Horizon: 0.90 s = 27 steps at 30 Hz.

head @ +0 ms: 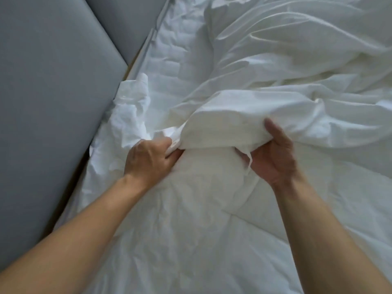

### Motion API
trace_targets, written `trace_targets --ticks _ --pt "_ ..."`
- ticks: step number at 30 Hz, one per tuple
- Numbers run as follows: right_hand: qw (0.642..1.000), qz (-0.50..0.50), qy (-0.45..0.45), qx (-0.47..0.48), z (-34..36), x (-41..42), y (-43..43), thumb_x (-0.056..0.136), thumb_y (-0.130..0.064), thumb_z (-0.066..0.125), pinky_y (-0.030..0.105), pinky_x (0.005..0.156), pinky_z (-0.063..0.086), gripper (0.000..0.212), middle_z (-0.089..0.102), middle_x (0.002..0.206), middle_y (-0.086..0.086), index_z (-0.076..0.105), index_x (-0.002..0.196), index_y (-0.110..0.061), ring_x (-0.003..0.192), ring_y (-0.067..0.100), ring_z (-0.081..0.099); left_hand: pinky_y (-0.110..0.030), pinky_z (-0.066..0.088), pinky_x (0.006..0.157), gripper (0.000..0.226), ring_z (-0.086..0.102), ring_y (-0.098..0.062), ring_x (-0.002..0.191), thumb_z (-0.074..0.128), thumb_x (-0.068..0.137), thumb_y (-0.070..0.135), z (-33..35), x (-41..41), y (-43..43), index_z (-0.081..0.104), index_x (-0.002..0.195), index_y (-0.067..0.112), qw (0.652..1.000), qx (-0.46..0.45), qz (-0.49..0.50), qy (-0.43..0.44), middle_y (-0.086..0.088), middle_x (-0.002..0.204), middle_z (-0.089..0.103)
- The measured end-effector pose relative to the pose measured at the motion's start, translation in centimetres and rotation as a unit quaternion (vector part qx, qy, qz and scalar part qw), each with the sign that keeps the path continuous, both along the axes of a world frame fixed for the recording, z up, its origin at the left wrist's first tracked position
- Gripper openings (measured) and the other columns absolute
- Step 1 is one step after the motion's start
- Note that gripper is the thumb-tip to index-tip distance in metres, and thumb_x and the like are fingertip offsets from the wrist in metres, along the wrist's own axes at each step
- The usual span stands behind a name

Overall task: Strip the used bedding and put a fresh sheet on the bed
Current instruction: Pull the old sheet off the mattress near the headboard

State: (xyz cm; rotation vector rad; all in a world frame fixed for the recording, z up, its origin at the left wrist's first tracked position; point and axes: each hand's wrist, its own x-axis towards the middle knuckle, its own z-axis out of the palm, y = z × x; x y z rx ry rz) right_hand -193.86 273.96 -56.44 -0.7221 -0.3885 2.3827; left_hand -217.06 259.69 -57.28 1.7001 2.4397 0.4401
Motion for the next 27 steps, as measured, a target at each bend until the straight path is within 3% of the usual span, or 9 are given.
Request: trace_targets --ticks 4,6,10,12,14,17,20,24,27 --pt "0.985 0.122 -0.096 0.077 2.6 -3.3 -1.2 0.068 -0.017 0.081 0.044 0.103 0.049 0.050 0.070 0.121 0.015 0.073 0.117 -0.007 0.115 0.030 0.066 -0.032 0.031 0.053 0.056 0.041 -0.034 0.041 0.058 0.090 0.057 1.9 -3.3 -3.8 0.026 0.060 0.023 0.992 0.084 -0.051 0.078 -0.009 0.046 0.042" --pt "0.974 0.149 -0.103 0.138 4.3 -4.8 -1.5 0.072 -0.012 0.079 0.039 0.097 0.054 0.035 0.073 0.115 0.015 0.077 0.107 -0.007 0.110 0.029 0.069 -0.034 0.030 0.052 0.056 0.045 -0.035 0.044 0.063 0.088 0.056 2.6 -5.6 -5.1 0.030 0.058 0.022 0.987 0.089 -0.016 0.134 -0.011 0.047 0.045" --pt "0.975 0.058 -0.147 0.156 7.3 -6.9 -1.3 0.089 -0.007 0.070 0.037 0.082 0.059 0.024 0.075 0.102 0.013 0.070 0.112 0.000 0.097 0.027 0.073 -0.043 0.035 0.060 0.053 0.057 -0.040 0.062 0.071 0.085 0.059 4.2 -9.2 -6.9 0.049 0.064 0.016 0.972 0.066 0.119 0.192 -0.017 0.064 0.057" --pt "0.989 0.012 -0.113 0.099 8.2 -7.0 -1.1 0.093 -0.015 0.067 0.043 0.084 0.060 0.022 0.074 0.100 0.014 0.069 0.111 -0.002 0.094 0.029 0.072 -0.048 0.041 0.070 0.045 0.056 -0.043 0.080 0.081 0.079 0.050 5.0 -9.4 -7.0 0.058 0.084 0.013 0.966 0.057 0.199 0.155 -0.021 0.085 0.059" --pt "0.996 0.008 -0.077 0.050 8.6 -6.7 -1.4 0.094 -0.022 0.065 0.049 0.094 0.056 0.032 0.071 0.110 0.017 0.067 0.119 -0.003 0.102 0.031 0.070 -0.051 0.043 0.086 0.056 0.052 -0.042 0.099 0.082 0.072 0.046 5.4 -7.2 -6.7 0.059 0.112 0.014 0.969 0.044 0.219 0.104 -0.021 0.108 0.054" --pt "0.995 0.056 -0.075 0.036 7.9 -6.7 -2.9 0.092 -0.029 0.063 0.050 0.112 0.041 0.047 0.064 0.126 0.017 0.062 0.131 -0.003 0.119 0.034 0.060 -0.042 0.036 0.100 0.079 0.052 -0.032 0.113 0.071 0.070 0.062 6.0 -0.4 -5.4 0.053 0.131 0.015 0.995 0.078 0.052 -0.014 -0.009 0.124 0.053" --pt "0.977 0.123 -0.107 0.134 7.2 -7.0 -4.9 0.092 -0.030 0.064 0.052 0.112 0.041 0.042 0.068 0.120 0.013 0.067 0.125 -0.005 0.118 0.031 0.062 -0.039 0.043 0.092 0.073 0.054 -0.027 0.105 0.075 0.074 0.057 5.7 4.5 -2.6 0.046 0.127 0.017 0.987 0.146 0.029 -0.067 -0.006 0.118 0.055" --pt "0.888 0.143 -0.230 0.372 6.8 -7.6 -7.0 0.098 -0.038 0.059 0.025 0.104 0.046 0.022 0.071 0.119 -0.015 0.068 0.117 -0.033 0.118 0.002 0.062 -0.033 0.047 0.072 0.045 0.056 -0.021 0.085 0.080 0.078 0.033 5.6 4.2 1.5 0.050 0.106 0.013 0.927 0.298 0.192 -0.122 0.001 0.099 0.056" --pt "0.908 0.057 -0.228 0.347 6.8 -8.4 -8.2 0.100 -0.038 0.056 0.036 0.102 0.050 0.018 0.072 0.115 -0.012 0.068 0.111 -0.032 0.114 0.010 0.066 -0.035 0.045 0.072 0.032 0.054 -0.025 0.086 0.073 0.074 0.017 4.1 2.6 0.7 0.054 0.099 0.009 0.913 0.314 0.241 -0.094 -0.003 0.097 0.055"
